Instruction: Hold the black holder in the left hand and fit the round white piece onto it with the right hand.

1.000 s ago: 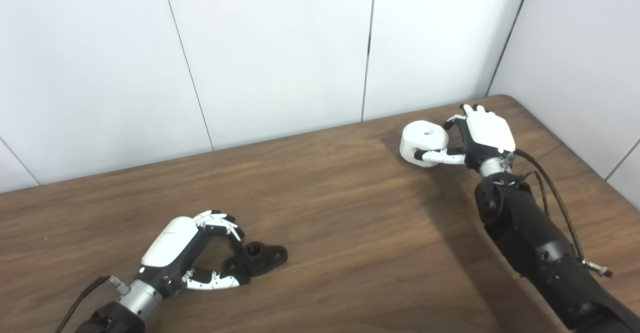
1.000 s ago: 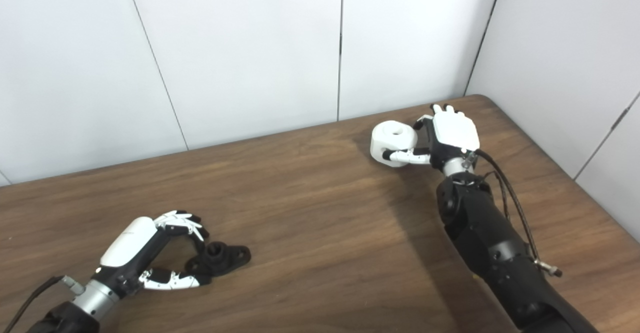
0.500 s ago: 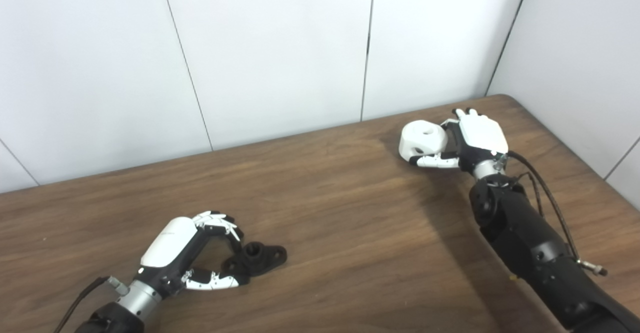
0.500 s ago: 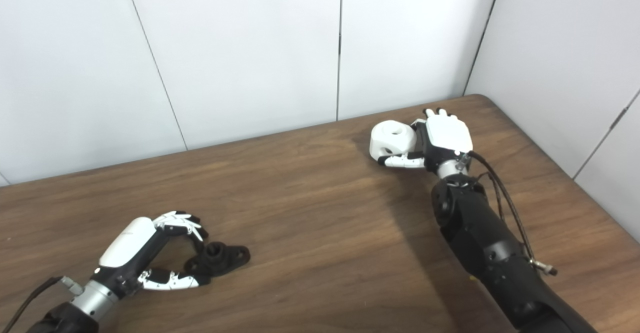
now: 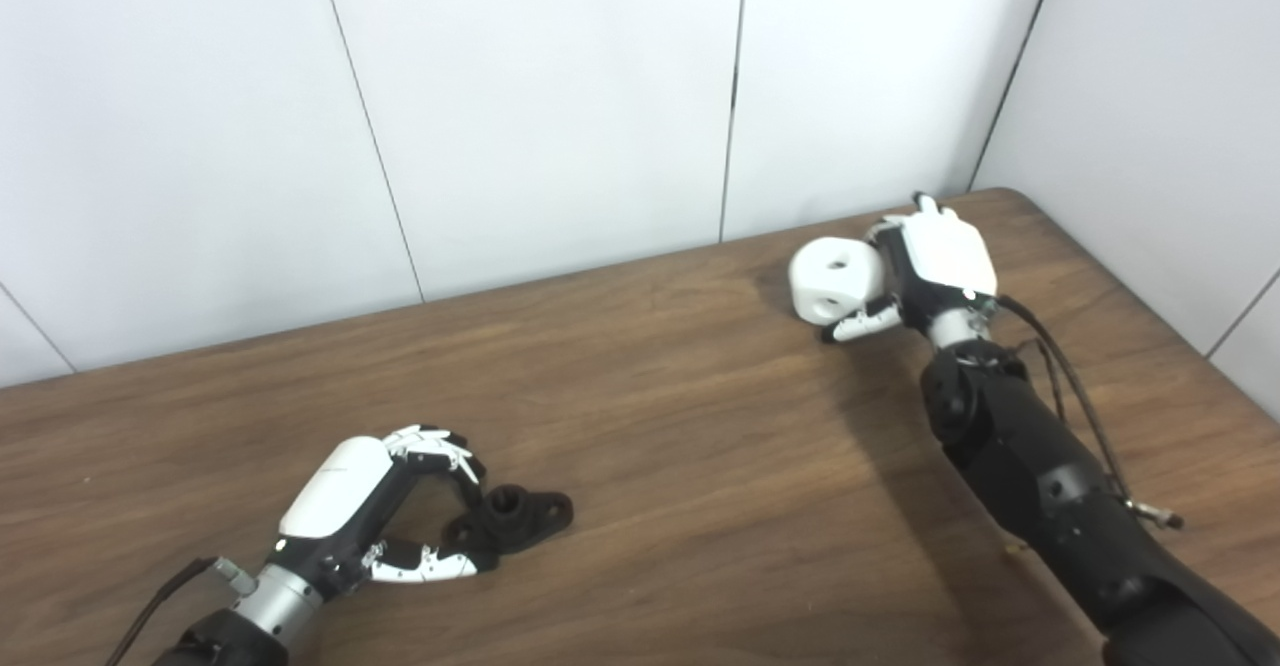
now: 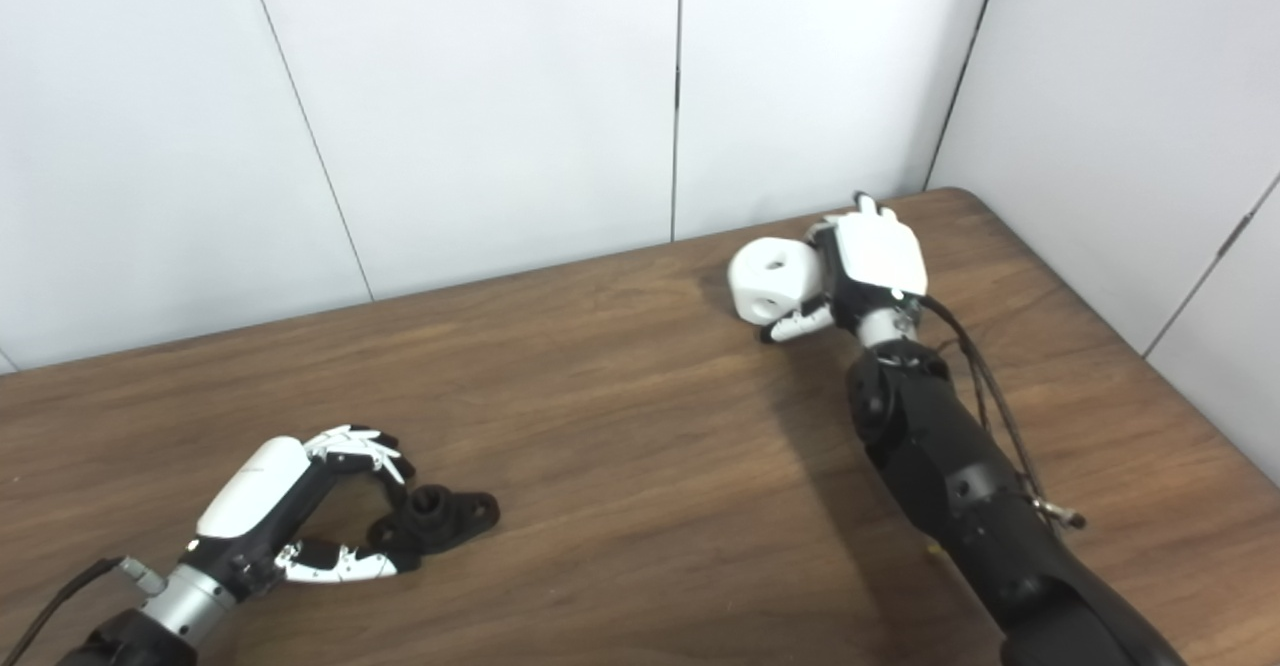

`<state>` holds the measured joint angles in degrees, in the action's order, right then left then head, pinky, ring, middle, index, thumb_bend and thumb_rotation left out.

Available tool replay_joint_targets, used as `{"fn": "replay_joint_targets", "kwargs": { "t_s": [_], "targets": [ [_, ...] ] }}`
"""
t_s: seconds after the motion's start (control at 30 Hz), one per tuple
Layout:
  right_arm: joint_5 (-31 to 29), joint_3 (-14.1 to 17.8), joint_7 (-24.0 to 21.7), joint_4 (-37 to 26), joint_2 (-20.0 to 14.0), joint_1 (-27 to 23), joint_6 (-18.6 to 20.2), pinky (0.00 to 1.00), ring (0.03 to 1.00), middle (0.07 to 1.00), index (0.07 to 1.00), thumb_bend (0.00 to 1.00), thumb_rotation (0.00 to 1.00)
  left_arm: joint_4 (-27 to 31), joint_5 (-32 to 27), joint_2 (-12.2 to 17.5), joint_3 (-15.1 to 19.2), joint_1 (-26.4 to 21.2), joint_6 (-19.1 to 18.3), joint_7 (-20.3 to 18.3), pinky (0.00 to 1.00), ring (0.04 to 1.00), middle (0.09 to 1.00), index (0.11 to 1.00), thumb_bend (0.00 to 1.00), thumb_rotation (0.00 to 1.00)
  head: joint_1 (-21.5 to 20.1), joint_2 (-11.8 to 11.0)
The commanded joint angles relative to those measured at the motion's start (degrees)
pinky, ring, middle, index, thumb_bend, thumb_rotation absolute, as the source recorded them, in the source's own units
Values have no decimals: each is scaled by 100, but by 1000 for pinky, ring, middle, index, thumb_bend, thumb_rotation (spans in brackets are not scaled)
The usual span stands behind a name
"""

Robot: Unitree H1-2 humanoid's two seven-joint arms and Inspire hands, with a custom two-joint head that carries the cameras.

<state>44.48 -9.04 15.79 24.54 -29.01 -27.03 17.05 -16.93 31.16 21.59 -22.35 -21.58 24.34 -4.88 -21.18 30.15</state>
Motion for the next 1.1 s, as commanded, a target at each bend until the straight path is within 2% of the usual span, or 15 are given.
{"fn": "replay_joint_targets", "kwargs": {
  "t_s": [0.0, 0.33, 0.53, 0.67, 0.9, 1.07],
  "targets": [
    [-6, 46, 124, -4, -109, -141, -78, 1000, 996, 815, 484, 525, 155, 52, 136, 107, -64, 117, -59, -228, 890, 816, 661, 482, 522, 47, 2, -1],
    [-59, 58, 229, 49, -35, -165, -114, 1000, 990, 810, 484, 525, 153, 10, 140, 111, -40, 128, -14, -184, 888, 815, 660, 482, 522, 48, 23, 4],
    [-185, 68, 97, -44, -17, -141, -122, 1000, 993, 817, 484, 525, 152, 13, 168, 117, -30, 130, -35, -182, 877, 814, 661, 482, 522, 47, 44, 8],
    [-376, 161, 230, -149, 70, -78, -301, 1000, 977, 802, 483, 525, 147, -29, 175, 129, -32, 109, -4, -174, 882, 813, 663, 482, 522, 48, 51, 7],
    [-906, 395, -95, -900, 348, 107, -302, 1000, 979, 804, 484, 523, 150, -76, 180, 126, -33, 103, 15, -175, 882, 814, 663, 482, 522, 48, 64, 6],
    [-1087, 408, -389, -1324, 455, 187, -326, 1000, 969, 805, 485, 522, 154, -106, 156, 119, -28, 99, 42, -187, 887, 816, 665, 482, 522, 48, 64, 6]
  ]
}}
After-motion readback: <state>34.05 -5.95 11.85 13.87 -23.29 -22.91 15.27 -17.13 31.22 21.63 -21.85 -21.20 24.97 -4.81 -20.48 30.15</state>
